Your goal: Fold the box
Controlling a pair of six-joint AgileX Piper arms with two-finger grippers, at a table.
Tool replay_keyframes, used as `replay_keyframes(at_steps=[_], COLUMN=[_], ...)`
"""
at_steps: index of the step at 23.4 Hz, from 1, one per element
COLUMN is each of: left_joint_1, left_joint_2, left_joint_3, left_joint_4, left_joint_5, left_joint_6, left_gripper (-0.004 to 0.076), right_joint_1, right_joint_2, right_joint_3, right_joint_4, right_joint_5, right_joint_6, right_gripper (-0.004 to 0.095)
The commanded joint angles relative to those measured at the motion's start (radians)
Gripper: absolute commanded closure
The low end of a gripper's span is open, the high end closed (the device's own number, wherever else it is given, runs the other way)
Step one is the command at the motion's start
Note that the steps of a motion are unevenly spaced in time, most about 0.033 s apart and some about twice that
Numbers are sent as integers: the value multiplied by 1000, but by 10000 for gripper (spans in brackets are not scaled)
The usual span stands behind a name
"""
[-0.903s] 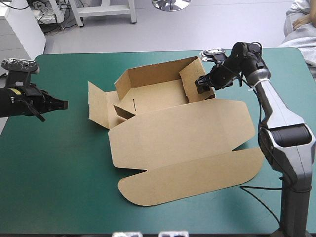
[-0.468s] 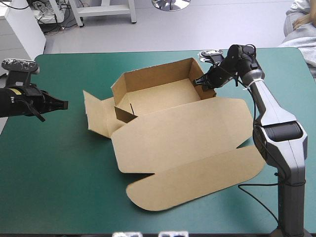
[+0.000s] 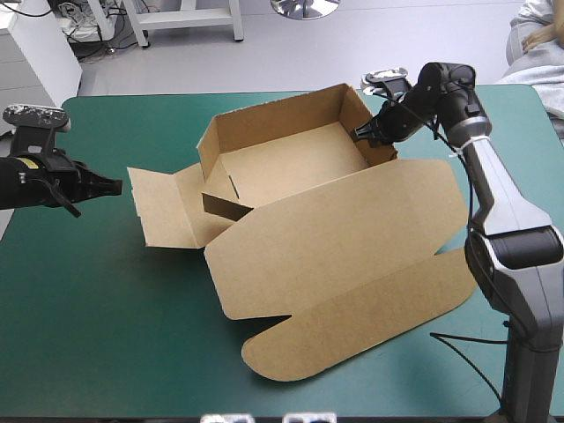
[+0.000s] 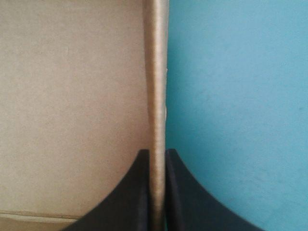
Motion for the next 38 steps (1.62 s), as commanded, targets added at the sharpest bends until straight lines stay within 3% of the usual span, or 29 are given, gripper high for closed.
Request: replay_keyframes(at_steps=[1, 9, 16, 23, 33, 38], left_joint_1=[1, 1, 1, 1, 1, 76], left_joint_2=[-24, -34, -138, -182, -180, -180], left_joint_3=[-24, -24, -24, -13, 132, 238], left_joint_4=[-23, -23, -3, 61, 201, 164], left_joint_5=[-58, -75, -149, -91, -188, -233], left_joint_6=[0, -4, -10, -35, -62, -60], left_gripper=[719, 719, 719, 719, 710, 710], right_joint_1=[-10, -12, -12, -12, -12, -12], right_joint_2=[-175, -372, -663, -995, -1018, -975], right_joint_3=[-26, 5, 306, 655, 659, 568], right_joint_4=[23, -75, -119, -128, -132, -121], right_joint_5=[13, 13, 9, -223, -286, -260], right_joint_6=[-42, 14, -10, 38, 62, 60], right_gripper=[927, 927, 927, 926, 927, 927])
